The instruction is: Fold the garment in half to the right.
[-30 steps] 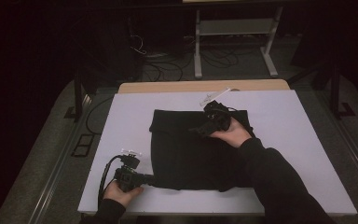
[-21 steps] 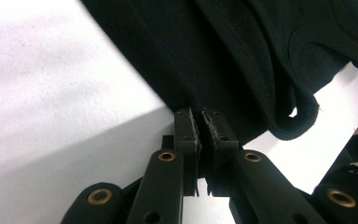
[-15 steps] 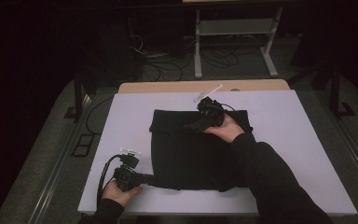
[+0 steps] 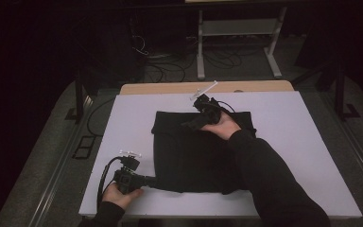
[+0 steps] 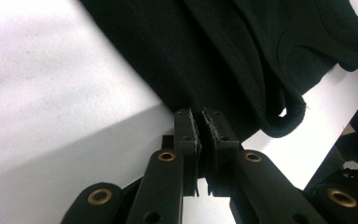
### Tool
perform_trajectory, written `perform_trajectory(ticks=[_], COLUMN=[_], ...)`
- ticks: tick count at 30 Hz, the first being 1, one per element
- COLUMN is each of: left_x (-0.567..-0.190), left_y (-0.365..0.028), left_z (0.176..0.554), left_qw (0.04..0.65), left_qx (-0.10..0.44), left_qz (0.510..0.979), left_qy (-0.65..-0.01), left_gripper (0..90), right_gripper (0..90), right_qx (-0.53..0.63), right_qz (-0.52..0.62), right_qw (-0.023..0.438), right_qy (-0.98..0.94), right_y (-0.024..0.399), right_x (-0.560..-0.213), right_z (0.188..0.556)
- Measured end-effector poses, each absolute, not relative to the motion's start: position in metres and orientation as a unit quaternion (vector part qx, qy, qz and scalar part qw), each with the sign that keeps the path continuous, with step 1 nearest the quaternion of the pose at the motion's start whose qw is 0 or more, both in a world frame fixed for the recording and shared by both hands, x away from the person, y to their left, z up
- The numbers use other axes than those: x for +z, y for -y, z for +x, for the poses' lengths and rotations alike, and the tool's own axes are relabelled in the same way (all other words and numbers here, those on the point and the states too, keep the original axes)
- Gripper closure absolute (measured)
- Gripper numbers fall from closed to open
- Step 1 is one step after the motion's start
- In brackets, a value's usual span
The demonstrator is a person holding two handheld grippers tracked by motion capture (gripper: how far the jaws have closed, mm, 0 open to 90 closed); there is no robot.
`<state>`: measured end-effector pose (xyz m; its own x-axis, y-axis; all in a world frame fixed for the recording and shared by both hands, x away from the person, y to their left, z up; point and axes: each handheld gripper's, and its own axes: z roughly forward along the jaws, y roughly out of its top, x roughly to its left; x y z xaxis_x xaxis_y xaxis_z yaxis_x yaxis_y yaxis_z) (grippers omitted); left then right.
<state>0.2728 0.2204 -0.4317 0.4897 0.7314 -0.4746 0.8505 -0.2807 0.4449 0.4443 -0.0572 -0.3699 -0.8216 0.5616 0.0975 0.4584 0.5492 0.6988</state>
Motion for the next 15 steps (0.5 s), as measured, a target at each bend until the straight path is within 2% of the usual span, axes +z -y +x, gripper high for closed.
perform_trajectory(ticks=[15], left_x=[-0.432], left_y=[-0.222], left_z=[0.273], left_qw=[0.340], left_qx=[-0.094], left_qz=[0.792], left_qy=[-0.498], left_gripper=[83.2], right_gripper=[0.0], right_qx=[0.366], right_qz=[0.284], right_qw=[0.081], right_qy=[-0.883], right_y=[0.036], right_x=[-0.368], right_z=[0.464])
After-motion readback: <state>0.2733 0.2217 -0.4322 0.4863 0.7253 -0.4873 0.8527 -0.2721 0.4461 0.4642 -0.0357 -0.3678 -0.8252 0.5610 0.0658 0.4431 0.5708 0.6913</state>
